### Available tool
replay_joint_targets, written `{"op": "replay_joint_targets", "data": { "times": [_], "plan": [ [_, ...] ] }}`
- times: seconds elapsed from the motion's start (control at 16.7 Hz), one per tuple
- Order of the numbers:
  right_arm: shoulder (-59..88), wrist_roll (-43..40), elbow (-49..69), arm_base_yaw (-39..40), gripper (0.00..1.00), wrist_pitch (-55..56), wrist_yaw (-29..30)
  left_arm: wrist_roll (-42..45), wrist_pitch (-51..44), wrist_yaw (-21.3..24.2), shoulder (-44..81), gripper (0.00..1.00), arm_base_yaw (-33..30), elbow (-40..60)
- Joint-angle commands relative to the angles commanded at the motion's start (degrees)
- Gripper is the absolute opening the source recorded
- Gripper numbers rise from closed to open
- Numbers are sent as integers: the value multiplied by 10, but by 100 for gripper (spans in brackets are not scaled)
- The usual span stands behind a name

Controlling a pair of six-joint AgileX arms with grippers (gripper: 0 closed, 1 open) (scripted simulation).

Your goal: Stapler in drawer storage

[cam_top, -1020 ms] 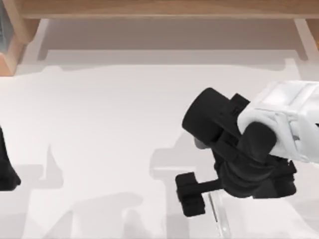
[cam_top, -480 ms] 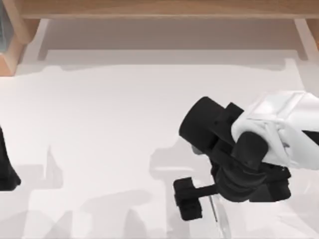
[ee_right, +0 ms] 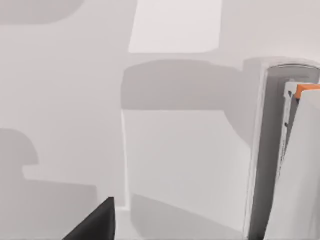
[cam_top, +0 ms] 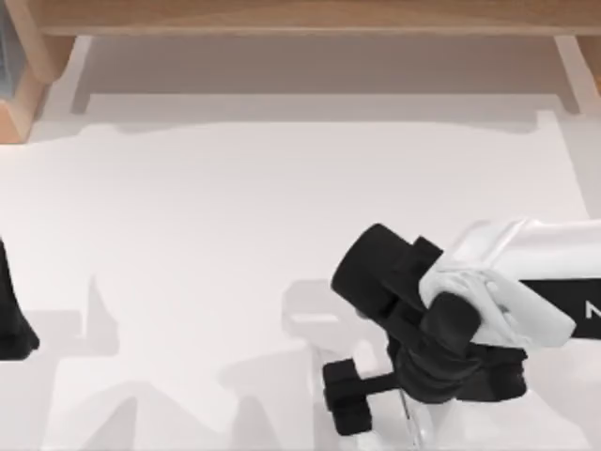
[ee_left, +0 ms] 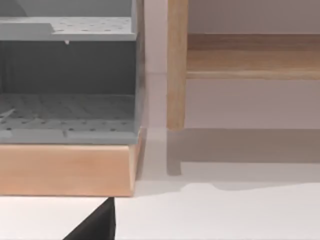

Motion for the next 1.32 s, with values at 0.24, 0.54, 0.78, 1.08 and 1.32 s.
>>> {"op": "replay_joint_targets", "data": {
  "times": [0.24,0.54,0.78,1.08,1.32],
  "plan": [
    [0,0,0,0,85,0,0,0,0,0,0,100,0,0],
    [0,0,0,0,47,0,0,0,0,0,0,100,0,0],
    [0,0,0,0,17,0,0,0,0,0,0,100,0,0],
    [0,0,0,0,0,0,0,0,0,0,0,100,0,0],
    [0,0,0,0,0,0,0,0,0,0,0,100,0,0]
  ]
}}
